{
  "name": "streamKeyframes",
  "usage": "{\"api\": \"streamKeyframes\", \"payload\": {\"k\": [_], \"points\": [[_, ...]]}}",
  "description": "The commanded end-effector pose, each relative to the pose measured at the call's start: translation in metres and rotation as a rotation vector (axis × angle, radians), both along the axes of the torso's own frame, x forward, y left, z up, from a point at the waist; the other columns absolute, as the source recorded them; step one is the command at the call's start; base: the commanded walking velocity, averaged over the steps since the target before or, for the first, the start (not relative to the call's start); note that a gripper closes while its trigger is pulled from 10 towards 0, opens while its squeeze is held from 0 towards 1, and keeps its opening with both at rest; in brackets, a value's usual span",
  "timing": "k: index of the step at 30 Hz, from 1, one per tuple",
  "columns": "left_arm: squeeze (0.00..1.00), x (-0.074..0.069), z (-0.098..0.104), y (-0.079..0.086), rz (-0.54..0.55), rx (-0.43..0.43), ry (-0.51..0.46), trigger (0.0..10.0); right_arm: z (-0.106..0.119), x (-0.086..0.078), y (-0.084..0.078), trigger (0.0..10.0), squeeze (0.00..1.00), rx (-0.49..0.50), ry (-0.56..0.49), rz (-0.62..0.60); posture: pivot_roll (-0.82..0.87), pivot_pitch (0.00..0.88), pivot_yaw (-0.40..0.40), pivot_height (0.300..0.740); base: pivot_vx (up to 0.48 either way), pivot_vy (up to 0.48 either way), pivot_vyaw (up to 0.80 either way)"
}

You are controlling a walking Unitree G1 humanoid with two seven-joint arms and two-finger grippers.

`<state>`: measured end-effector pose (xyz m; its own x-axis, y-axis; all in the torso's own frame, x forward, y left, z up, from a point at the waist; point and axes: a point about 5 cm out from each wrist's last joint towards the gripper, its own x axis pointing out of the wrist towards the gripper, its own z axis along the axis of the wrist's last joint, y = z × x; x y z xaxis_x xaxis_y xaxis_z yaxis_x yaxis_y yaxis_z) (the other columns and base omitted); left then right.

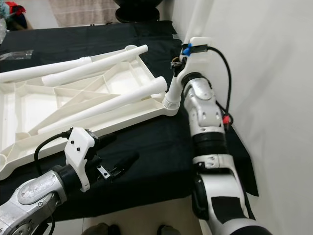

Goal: Building children table

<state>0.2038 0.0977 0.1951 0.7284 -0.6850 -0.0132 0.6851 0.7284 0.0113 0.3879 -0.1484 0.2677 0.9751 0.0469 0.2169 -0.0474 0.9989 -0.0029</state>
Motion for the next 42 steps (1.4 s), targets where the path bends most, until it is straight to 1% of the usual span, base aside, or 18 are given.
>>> {"api": "streamKeyframes", "payload": {"k": [1, 4, 6, 12, 16, 21, 24, 26, 28, 31, 32, 33, 34, 35, 36, 37, 39, 42], "points": [[0.00, -0.001, -0.004, 0.001, -0.001, 0.014, 0.013, 10.0, -0.053, 0.000, -0.007, 10.0, 0.00, -0.031, 0.230, -0.075, 0.08, 0.161, -0.004, 0.740, 0.000, 0.000, 0.00], [0.00, 0.000, -0.004, 0.001, 0.000, 0.017, 0.012, 10.0, -0.054, 0.001, 0.002, 10.0, 0.00, -0.056, 0.269, -0.118, 0.08, 0.162, -0.008, 0.740, 0.000, 0.000, 0.00], [0.00, 0.000, -0.004, 0.001, 0.002, 0.014, 0.010, 10.0, -0.052, 0.002, 0.007, 10.0, 0.00, 0.015, 0.290, -0.138, 0.08, 0.164, -0.011, 0.740, 0.000, 0.000, 0.00], [0.00, 0.000, -0.003, 0.001, 0.005, 0.013, 0.007, 10.0, -0.043, 0.005, 0.011, 10.0, 0.00, 0.051, 0.286, -0.245, 0.08, 0.167, -0.016, 0.740, 0.000, 0.000, 0.00], [0.00, 0.001, -0.003, 0.002, 0.010, 0.015, 0.004, 10.0, -0.030, 0.003, 0.010, 10.0, 0.00, 0.048, 0.226, -0.398, 0.07, 0.171, -0.019, 0.740, 0.000, 0.000, 0.00], [0.00, 0.003, -0.002, 0.004, 0.020, 0.019, -0.003, 10.0, -0.020, 0.001, 0.014, 10.0, 0.00, 0.021, 0.154, -0.469, 0.08, 0.172, -0.022, 0.740, 0.000, 0.000, 0.00], [0.00, 0.004, -0.002, 0.005, 0.026, 0.023, -0.008, 10.0, -0.017, -0.001, 0.018, 10.0, 0.00, -0.017, 0.137, -0.525, 0.08, 0.174, -0.026, 0.740, 0.000, 0.000, 0.00], [0.00, 0.004, -0.001, 0.006, 0.029, 0.023, -0.009, 10.0, -0.016, -0.003, 0.022, 10.0, 0.00, -0.021, 0.125, -0.527, 0.08, 0.174, -0.026, 0.740, 0.000, 0.000, 0.00], [0.00, 0.004, -0.001, 0.007, 0.034, 0.025, -0.011, 10.0, -0.018, -0.006, 0.028, 10.0, 0.00, -0.045, 0.137, -0.587, 0.08, 0.176, -0.027, 0.740, 0.000, 0.000, 0.00], [0.00, 0.005, -0.001, 0.008, 0.039, 0.024, -0.013, 10.0, -0.027, -0.010, 0.032, 10.0, 0.00, -0.005, 0.184, -0.681, 0.08, 0.177, -0.029, 0.740, 0.000, 0.000, 0.00], [0.00, 0.005, -0.001, 0.008, 0.039, 0.024, -0.013, 10.0, -0.027, -0.010, 0.032, 10.0, 0.00, -0.005, 0.184, -0.681, 0.08, 0.177, -0.029, 0.740, 0.000, 0.000, 0.00], [0.00, 0.005, -0.001, 0.008, 0.040, 0.025, -0.013, 10.0, -0.029, -0.011, 0.031, 10.0, 0.00, 0.045, 0.197, -0.723, 0.08, 0.177, -0.029, 0.740, 0.000, 0.000, 0.00], [0.00, 0.005, -0.001, 0.008, 0.040, 0.025, -0.013, 10.0, -0.029, -0.011, 0.031, 10.0, 0.00, 0.045, 0.197, -0.723, 0.08, 0.177, -0.029, 0.740, 0.000, 0.000, 0.00], [0.00, 0.005, -0.001, 0.008, 0.040, 0.026, -0.013, 10.0, -0.031, -0.012, 0.029, 10.0, 0.00, 0.079, 0.204, -0.750, 0.08, 0.177, -0.029, 0.740, 0.000, 0.000, 0.00], [0.00, 0.005, -0.001, 0.008, 0.041, 0.026, -0.014, 10.0, -0.027, -0.015, 0.024, 10.0, 0.00, 0.131, 0.147, -0.867, 0.08, 0.178, -0.033, 0.740, 0.000, 0.000, 0.00], [0.00, 0.005, -0.001, 0.008, 0.041, 0.026, -0.014, 10.0, -0.027, -0.015, 0.024, 10.0, 0.00, 0.131, 0.147, -0.867, 0.08, 0.178, -0.033, 0.740, 0.000, 0.000, 0.00], [0.00, 0.006, -0.001, 0.008, 0.041, 0.026, -0.015, 10.0, -0.023, -0.016, 0.022, 10.0, 0.00, 0.154, 0.125, -0.935, 0.08, 0.178, -0.033, 0.740, 0.000, 0.000, 0.00], [0.00, 0.006, -0.001, 0.008, 0.041, 0.026, -0.017, 10.0, -0.023, -0.015, 0.023, 10.0, 0.00, 0.161, 0.137, -0.972, 0.08, 0.179, -0.033, 0.740, 0.000, 0.000, 0.00]]}}
